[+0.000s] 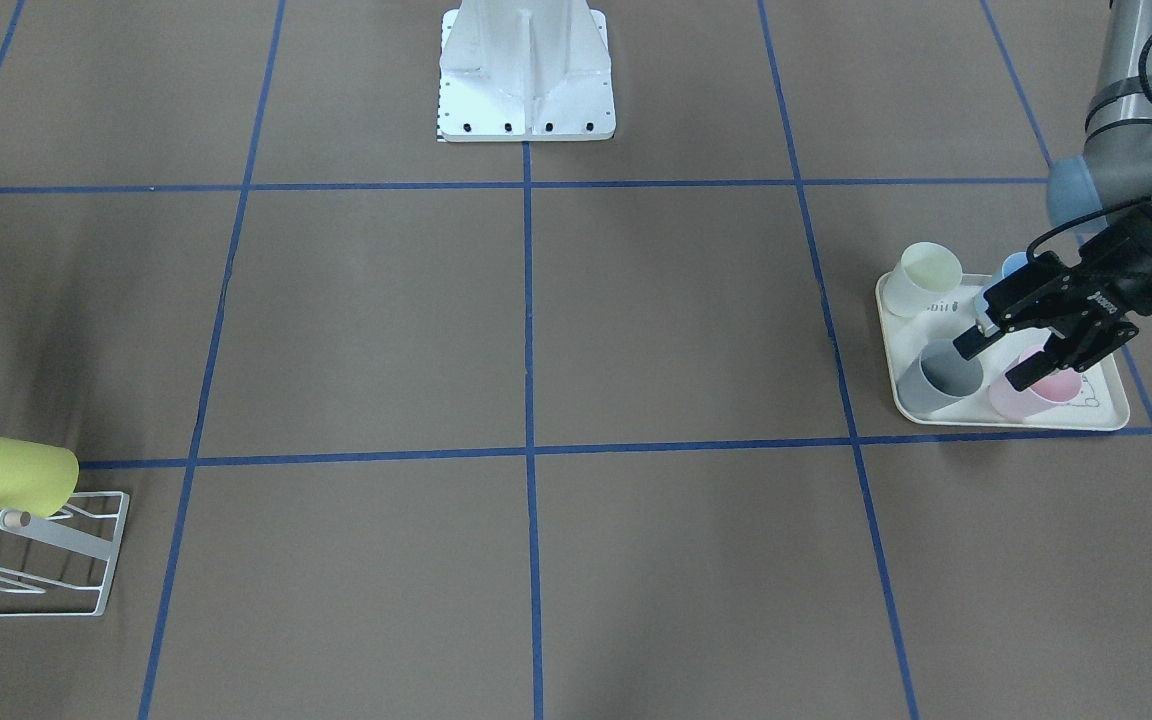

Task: Transfer IKEA cup to right arm and place on rack

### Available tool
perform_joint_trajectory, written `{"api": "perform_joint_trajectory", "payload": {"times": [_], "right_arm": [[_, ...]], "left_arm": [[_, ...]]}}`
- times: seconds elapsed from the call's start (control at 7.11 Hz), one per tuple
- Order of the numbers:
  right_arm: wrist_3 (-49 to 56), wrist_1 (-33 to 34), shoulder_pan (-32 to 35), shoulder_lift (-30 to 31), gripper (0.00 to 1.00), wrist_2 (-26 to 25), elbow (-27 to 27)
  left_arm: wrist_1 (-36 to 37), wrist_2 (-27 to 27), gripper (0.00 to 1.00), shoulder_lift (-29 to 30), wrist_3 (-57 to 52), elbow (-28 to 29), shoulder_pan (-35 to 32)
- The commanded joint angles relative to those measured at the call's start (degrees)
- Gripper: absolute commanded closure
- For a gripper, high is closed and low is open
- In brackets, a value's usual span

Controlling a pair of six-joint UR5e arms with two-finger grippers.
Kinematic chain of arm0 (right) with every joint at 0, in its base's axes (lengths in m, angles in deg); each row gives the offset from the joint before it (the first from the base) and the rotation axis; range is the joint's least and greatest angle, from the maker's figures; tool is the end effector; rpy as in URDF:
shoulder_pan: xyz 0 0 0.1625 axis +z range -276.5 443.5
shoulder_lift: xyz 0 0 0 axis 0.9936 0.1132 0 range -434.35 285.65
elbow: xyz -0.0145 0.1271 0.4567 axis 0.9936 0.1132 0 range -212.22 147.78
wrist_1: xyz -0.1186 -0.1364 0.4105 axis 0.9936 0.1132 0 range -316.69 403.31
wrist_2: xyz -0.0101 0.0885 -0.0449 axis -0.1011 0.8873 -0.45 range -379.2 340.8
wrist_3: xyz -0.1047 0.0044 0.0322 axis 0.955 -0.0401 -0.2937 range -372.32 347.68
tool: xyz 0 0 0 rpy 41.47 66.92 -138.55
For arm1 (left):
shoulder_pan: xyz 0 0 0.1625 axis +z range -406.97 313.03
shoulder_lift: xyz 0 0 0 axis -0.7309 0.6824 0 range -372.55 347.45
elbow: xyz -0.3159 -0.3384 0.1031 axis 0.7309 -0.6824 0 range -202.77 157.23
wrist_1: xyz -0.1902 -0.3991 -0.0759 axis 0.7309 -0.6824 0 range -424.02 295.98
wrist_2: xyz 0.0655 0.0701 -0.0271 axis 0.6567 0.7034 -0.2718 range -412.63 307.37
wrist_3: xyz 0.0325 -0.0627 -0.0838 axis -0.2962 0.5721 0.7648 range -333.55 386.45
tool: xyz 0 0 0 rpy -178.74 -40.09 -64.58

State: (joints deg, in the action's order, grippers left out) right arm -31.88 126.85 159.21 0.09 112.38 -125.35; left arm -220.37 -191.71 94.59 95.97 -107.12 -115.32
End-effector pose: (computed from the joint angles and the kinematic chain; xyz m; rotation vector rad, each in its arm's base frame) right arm -0.1037 -0.6526 0.5139 0.1932 -0.8043 -0.0727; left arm 0.1930 -0.6234 0.4479 0.3695 1.3848 -0.1062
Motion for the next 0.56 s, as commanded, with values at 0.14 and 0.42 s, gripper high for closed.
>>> {"api": "perform_joint_trajectory", "payload": {"times": [0.14,0.42], "right_arm": [[0.7,0.0,-0.3,-1.5,0.82,-1.2,2.4],[1.0,0.0,-0.7,-3.6,0.82,-2.4,4.6]], "left_arm": [[0.0,0.0,0.00,-0.1,0.0,0.1,0.1],[0.0,0.1,0.00,-0.1,0.0,0.1,0.1]]}}
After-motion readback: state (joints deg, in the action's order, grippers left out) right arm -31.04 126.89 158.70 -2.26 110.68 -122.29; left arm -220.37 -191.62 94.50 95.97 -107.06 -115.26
